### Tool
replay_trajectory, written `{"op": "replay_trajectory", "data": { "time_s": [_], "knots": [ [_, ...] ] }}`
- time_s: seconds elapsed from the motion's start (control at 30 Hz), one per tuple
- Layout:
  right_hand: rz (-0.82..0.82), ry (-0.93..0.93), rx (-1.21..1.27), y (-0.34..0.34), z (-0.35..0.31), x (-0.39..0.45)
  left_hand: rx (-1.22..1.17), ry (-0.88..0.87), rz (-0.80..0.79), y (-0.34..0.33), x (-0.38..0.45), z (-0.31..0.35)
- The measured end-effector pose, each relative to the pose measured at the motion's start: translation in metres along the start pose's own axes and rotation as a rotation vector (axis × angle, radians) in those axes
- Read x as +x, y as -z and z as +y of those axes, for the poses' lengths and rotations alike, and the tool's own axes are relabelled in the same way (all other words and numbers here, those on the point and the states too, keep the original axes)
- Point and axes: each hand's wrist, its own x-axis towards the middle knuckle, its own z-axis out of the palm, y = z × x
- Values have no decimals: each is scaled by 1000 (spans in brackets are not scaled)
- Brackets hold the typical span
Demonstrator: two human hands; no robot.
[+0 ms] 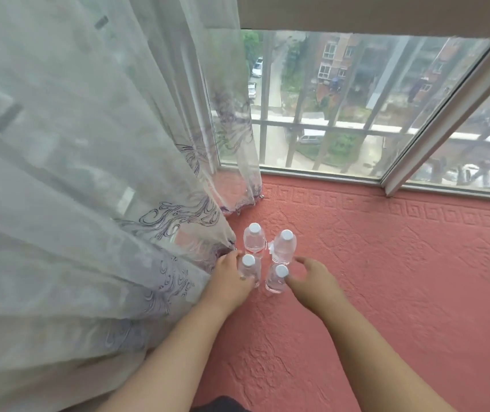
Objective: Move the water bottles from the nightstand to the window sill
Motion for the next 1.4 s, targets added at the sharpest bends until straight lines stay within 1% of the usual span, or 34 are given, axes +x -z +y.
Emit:
{"op": "replay_trajectory", "data": {
  "time_s": [0.07,0.17,0.27,0.43,0.57,0.73,0.83,0.9,1.03,1.17,1.27,1.4],
  "knots": [
    [-16,8,17,22,-7,-23,9,-1,-49,17,-20,18],
    [7,23,26,56,-12,-57,72,-88,-22,44,-51,43],
    [84,61,-12,90,-19,-88,83,-158,43,71,-81,72],
    [205,124,-30,134,-36,-139,167,-294,55,105,-119,117],
    [296,134,-45,149,-48,-175,255,-405,37,120,-141,139],
    [398,76,-33,148,-60,-217,392,-491,6,146,-161,150],
    [537,57,-19,137,-66,-240,472,-561,24,159,-170,150],
    [616,15,-67,126,-66,-255,524,-604,7,162,-174,151],
    [658,-158,-84,101,-50,-293,600,-712,-77,151,-182,153],
    [681,-316,-11,78,-31,-343,645,-858,-193,128,-195,159],
    [744,-424,27,64,-18,-384,649,-960,-291,106,-214,167],
    [832,-590,68,47,1,-441,682,-1137,-396,73,-254,182]
  ]
}}
